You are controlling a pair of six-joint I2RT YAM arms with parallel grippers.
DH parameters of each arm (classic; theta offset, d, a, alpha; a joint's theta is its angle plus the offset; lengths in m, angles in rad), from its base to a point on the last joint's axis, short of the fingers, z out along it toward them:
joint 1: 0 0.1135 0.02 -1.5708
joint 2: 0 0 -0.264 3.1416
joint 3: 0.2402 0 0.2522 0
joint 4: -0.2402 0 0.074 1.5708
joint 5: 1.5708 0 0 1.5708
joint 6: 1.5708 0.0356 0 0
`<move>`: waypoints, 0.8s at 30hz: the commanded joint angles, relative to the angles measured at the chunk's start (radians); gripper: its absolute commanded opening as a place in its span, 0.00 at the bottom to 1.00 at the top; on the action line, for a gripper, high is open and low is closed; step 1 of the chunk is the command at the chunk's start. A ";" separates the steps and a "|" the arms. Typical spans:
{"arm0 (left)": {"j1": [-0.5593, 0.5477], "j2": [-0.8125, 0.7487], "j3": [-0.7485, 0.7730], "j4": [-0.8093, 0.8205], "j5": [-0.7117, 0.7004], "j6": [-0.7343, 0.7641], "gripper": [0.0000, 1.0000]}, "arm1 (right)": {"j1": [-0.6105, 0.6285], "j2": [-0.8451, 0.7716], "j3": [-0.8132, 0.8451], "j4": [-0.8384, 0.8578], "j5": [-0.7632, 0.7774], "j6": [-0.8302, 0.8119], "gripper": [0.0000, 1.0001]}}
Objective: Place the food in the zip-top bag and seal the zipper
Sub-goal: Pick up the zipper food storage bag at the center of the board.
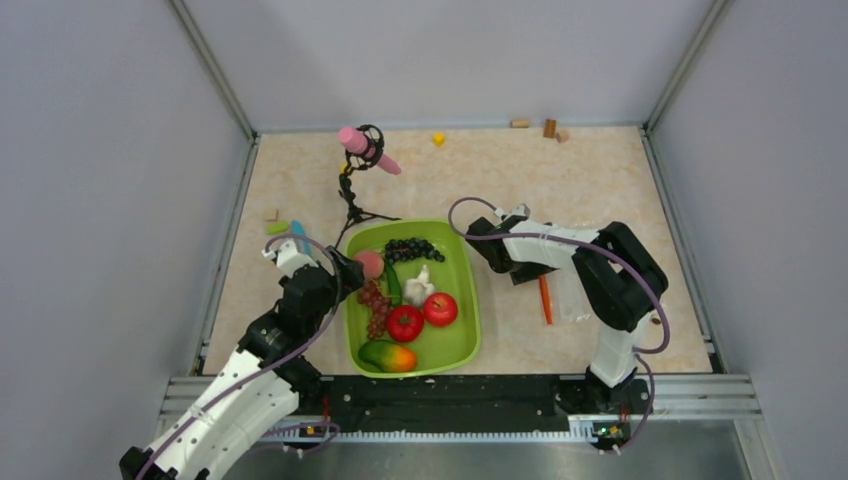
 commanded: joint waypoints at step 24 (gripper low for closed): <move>-0.002 -0.001 -0.029 0.076 -0.001 0.028 0.97 | -0.021 -0.051 -0.042 -0.025 0.038 0.049 0.78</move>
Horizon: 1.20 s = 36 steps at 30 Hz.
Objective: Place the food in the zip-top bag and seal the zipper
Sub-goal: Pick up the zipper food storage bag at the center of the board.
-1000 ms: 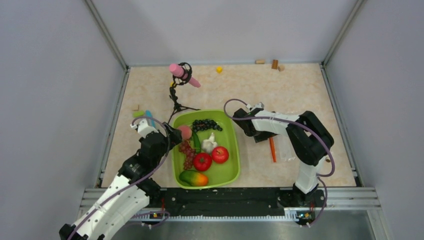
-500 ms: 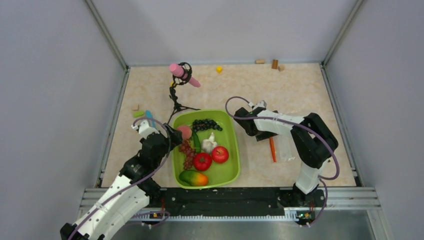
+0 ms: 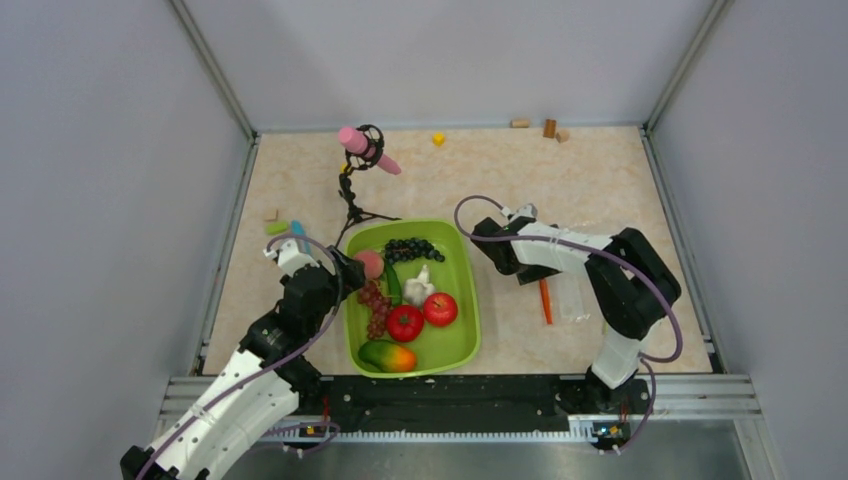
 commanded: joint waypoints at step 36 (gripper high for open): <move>-0.026 0.295 0.236 0.517 0.646 0.057 0.97 | -0.025 -0.610 -0.100 0.306 -0.589 -0.267 0.00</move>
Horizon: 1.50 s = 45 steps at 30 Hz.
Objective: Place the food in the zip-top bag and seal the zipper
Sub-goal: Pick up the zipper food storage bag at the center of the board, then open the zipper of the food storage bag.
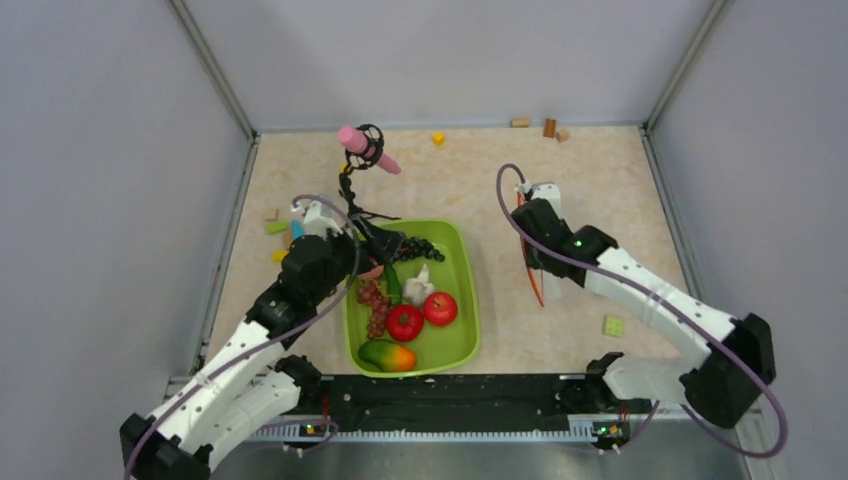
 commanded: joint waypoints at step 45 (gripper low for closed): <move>-0.401 0.730 0.479 -0.056 -0.434 0.177 0.08 | -0.070 -0.311 0.161 -0.021 0.200 0.027 0.00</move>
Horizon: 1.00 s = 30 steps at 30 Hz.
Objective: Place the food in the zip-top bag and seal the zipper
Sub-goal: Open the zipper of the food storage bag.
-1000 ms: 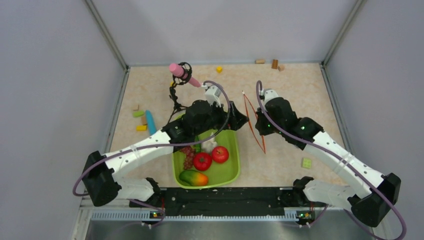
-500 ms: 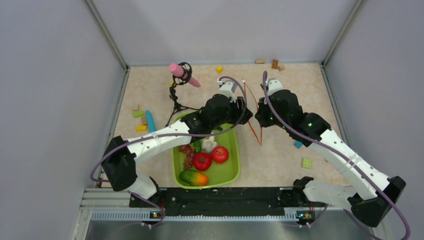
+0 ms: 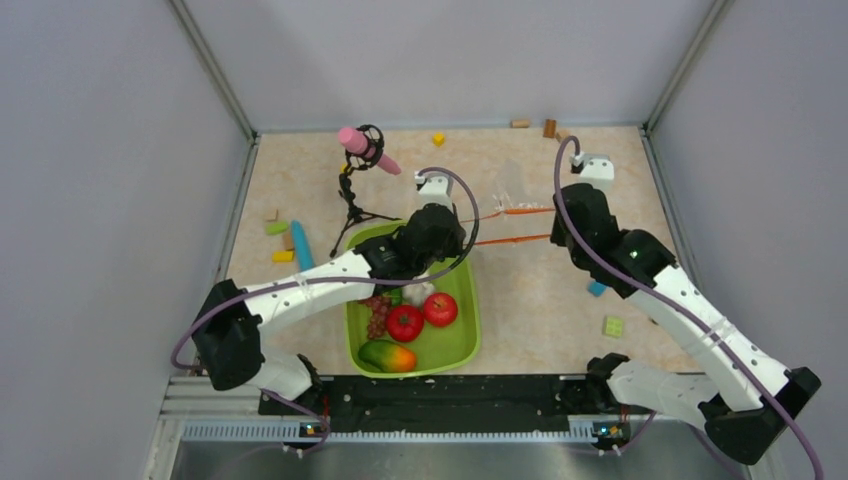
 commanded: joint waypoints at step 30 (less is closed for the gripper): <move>-0.014 -0.237 -0.182 0.164 0.497 0.153 0.87 | -0.043 0.152 0.031 -0.038 -0.280 0.049 0.00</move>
